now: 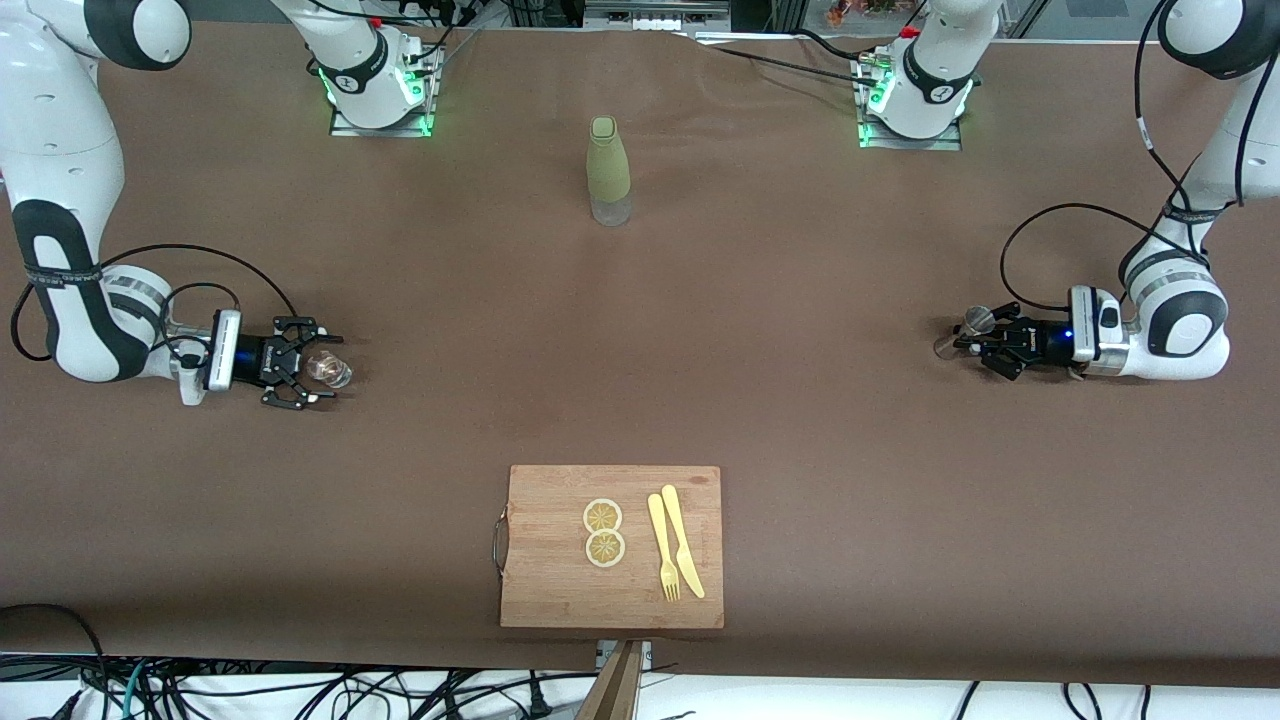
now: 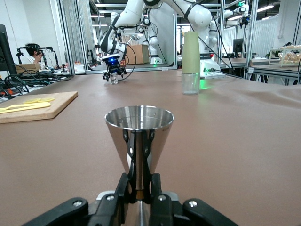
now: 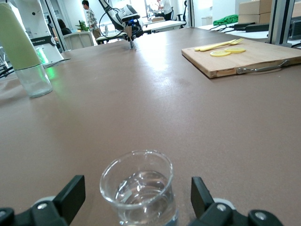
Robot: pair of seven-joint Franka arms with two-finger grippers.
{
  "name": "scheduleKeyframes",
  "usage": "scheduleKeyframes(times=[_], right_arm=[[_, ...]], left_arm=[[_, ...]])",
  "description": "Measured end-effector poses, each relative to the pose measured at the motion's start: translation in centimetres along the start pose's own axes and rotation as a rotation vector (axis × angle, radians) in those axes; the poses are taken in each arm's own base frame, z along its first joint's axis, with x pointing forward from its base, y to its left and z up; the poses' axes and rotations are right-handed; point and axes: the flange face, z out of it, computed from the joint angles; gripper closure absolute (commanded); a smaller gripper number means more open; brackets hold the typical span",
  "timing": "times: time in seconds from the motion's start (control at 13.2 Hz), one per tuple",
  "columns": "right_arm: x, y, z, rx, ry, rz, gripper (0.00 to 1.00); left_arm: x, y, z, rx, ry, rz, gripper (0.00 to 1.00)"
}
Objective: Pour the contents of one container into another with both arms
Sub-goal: 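Carry the jigger with the left gripper toward the table middle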
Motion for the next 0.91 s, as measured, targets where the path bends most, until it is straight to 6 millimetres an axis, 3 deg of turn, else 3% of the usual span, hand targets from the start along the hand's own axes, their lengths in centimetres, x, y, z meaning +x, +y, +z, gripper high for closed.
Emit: scheduleKeyframes(times=[0.38,0.91], right_arm=[[-0.3,0.0,0.5,-0.003,0.013,0.003,0.01],[-0.3,0.2,0.8,-0.019,0.03,-0.003,0.02]], left_arm=[[0.6,-0.5,-0.6,-0.001,0.008,-0.039,1.0],[4.4,-5.1,3.5,-0.025,-0.001,-0.106,1.0]])
